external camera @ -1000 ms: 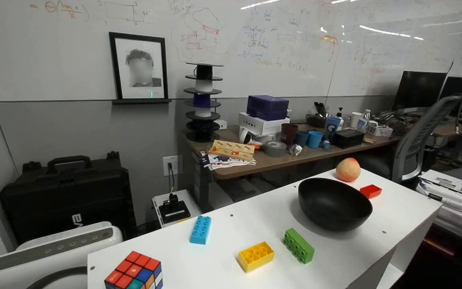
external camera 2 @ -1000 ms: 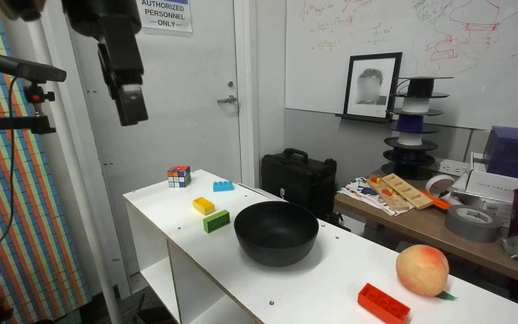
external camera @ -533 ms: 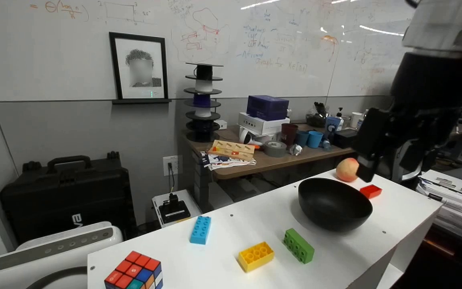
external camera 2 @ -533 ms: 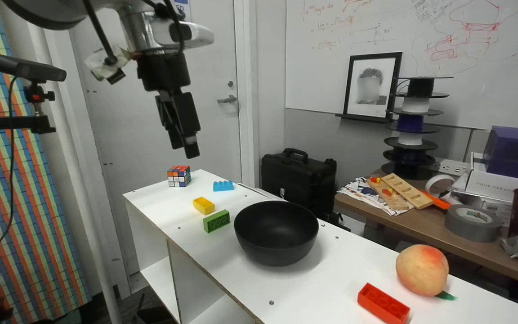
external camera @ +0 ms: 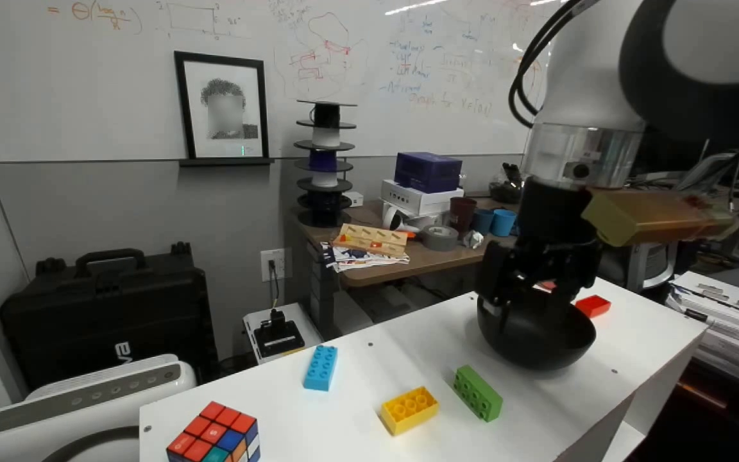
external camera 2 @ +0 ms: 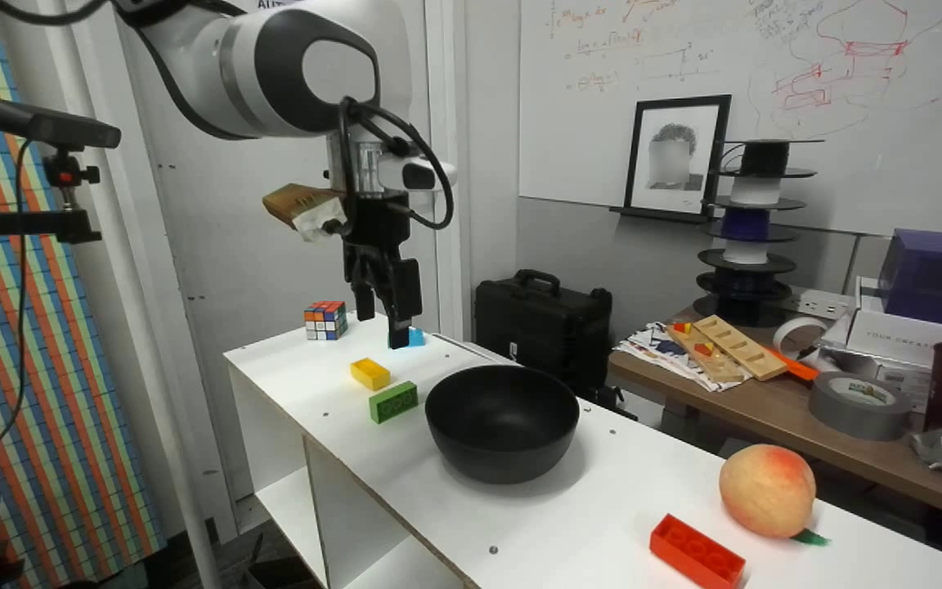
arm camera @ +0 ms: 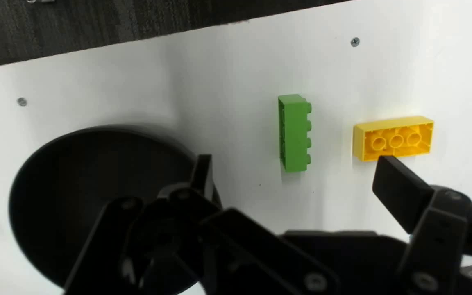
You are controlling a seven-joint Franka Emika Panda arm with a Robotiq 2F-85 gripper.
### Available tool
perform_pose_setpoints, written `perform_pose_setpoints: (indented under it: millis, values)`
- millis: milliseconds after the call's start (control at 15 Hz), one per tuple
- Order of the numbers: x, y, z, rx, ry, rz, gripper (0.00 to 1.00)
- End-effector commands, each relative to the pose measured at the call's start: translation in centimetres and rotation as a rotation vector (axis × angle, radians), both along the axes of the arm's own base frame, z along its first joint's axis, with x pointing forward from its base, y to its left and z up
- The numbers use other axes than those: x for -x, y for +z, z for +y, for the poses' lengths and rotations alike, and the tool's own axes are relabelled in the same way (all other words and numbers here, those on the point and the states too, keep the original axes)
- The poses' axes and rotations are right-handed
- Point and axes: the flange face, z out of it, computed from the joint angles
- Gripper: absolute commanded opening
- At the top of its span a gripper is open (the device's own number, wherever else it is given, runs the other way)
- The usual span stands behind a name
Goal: Place the green, yellow, blue and red blocks inside the black bowl
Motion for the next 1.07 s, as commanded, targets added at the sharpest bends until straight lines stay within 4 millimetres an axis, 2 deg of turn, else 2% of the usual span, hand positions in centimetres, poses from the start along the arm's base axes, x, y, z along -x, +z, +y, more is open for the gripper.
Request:
perform_pose_setpoints:
  millis: [0,333,800,867,933,1000]
  values:
    - [-2.0,-2.3,2.7,-0.003,0.038,0.046,1.00]
    - [-2.8,-6.9,3.6,0.130,0.065,0.057,1.00]
    - [-4.0,-11.2,4.6,0.168,0.071,0.091,1.00]
    - [-4.2,-11.6,4.9,0.164,0.070,0.094,0.75]
    - [-4.2,-11.9,5.1,0.165,0.071,0.093,0.75]
    - [-4.3,-12.1,5.3,0.164,0.073,0.093,0.66]
